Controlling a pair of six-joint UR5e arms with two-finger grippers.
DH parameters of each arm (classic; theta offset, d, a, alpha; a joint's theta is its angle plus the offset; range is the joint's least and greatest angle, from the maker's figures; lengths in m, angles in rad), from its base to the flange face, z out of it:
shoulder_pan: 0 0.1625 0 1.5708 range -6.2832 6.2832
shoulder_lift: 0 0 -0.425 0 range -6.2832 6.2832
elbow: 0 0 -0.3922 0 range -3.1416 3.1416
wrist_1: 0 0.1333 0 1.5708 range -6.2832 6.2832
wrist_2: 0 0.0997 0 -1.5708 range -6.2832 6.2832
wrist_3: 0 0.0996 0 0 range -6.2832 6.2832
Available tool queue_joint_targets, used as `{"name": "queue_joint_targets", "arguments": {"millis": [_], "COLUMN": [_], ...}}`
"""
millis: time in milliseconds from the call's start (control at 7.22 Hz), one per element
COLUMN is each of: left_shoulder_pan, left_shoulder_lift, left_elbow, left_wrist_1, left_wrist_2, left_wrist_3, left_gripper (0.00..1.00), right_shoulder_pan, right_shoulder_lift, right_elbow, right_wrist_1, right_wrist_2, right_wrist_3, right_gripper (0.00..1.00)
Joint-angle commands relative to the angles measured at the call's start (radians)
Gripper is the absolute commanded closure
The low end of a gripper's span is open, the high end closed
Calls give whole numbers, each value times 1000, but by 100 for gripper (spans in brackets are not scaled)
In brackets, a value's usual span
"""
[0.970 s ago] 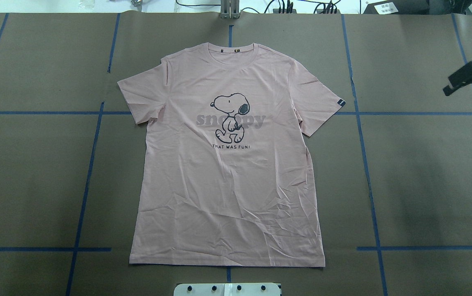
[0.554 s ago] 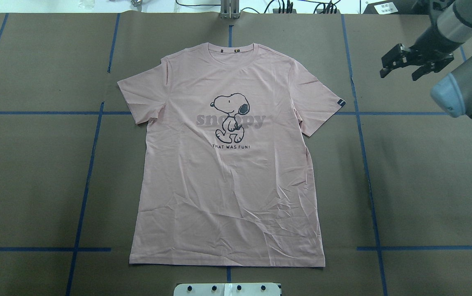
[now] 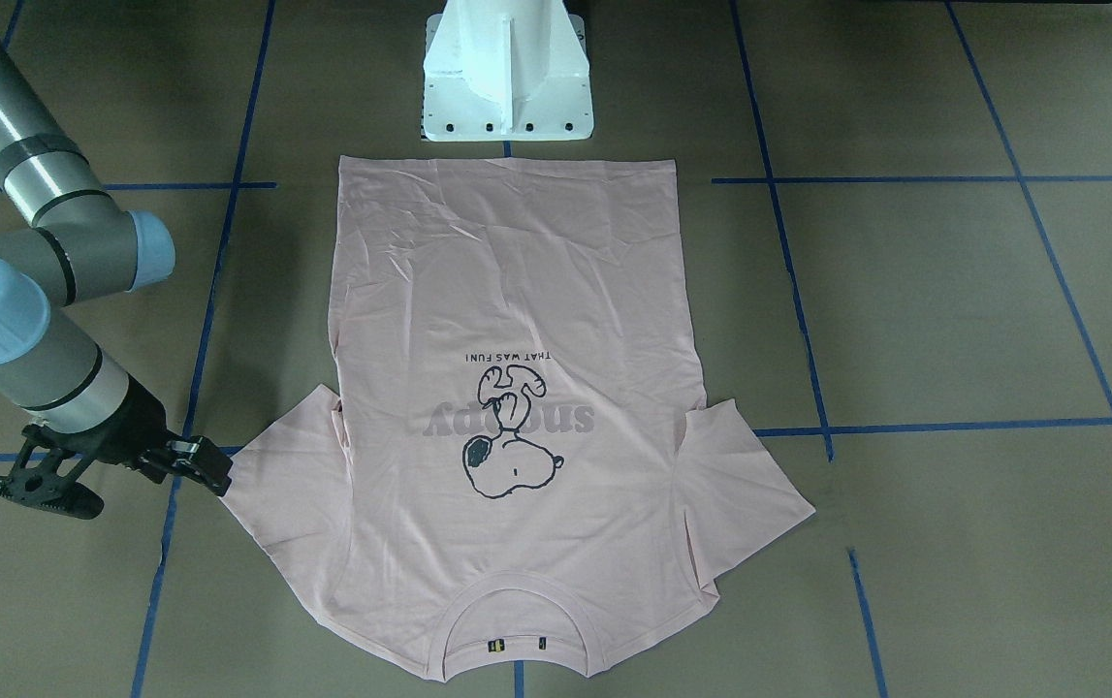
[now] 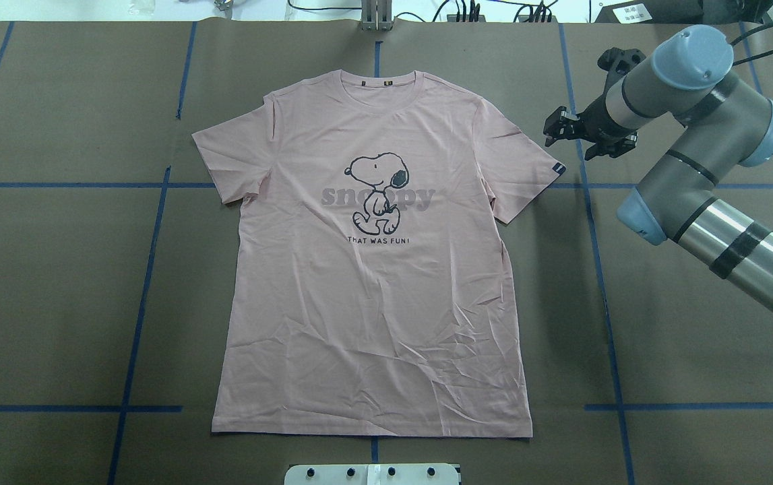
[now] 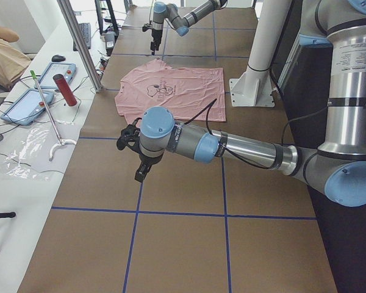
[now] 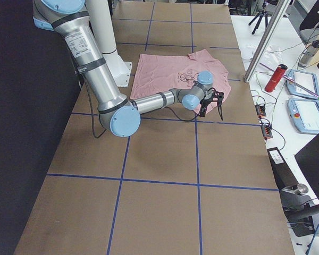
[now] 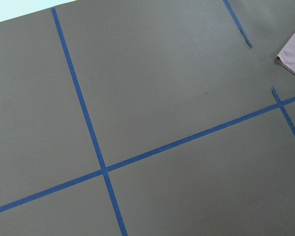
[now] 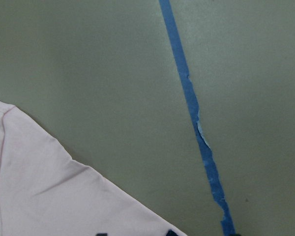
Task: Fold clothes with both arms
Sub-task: 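Move the right gripper over the sleeve nearest it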
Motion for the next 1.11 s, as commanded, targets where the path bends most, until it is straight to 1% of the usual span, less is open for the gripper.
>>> {"name": "queue_joint_targets", "arguments": {"millis": [0, 139, 277, 416, 554, 693, 831, 970], "left_shoulder_pan": [0, 0, 0, 0, 0, 0, 0, 0], "left_shoulder_lift": [0, 2, 0, 2, 2, 2, 2, 2], "left_elbow": [-1, -1, -2, -1, -2, -4, -6, -16], "left_wrist_1": [0, 0, 0, 0, 0, 0, 0, 0], "left_wrist_2": [-5, -5, -5, -29, -33, -33, -33, -33], "left_wrist_3": [-5, -5, -5, -7, -14, -17, -18, -31], "left_gripper": [0, 0, 0, 0, 0, 0, 0, 0], "right_shoulder_pan": [-43, -43, -41, -40, -41, -41, -43, -45], "right_shoulder_lift": [4, 4, 1, -3, -6, -6, -5, -5], "right_elbow": [-11, -9, -9, -9, -9, -9, -11, -11], "right_wrist_1": [-17, -24, -24, -24, -24, -26, -26, -26], "right_wrist_2": [-72, -72, -72, -72, -74, -74, -77, -77], "right_wrist_3": [12, 12, 12, 12, 12, 13, 13, 13], "right_gripper": [23, 27, 35, 41, 48, 63, 71, 73]}}
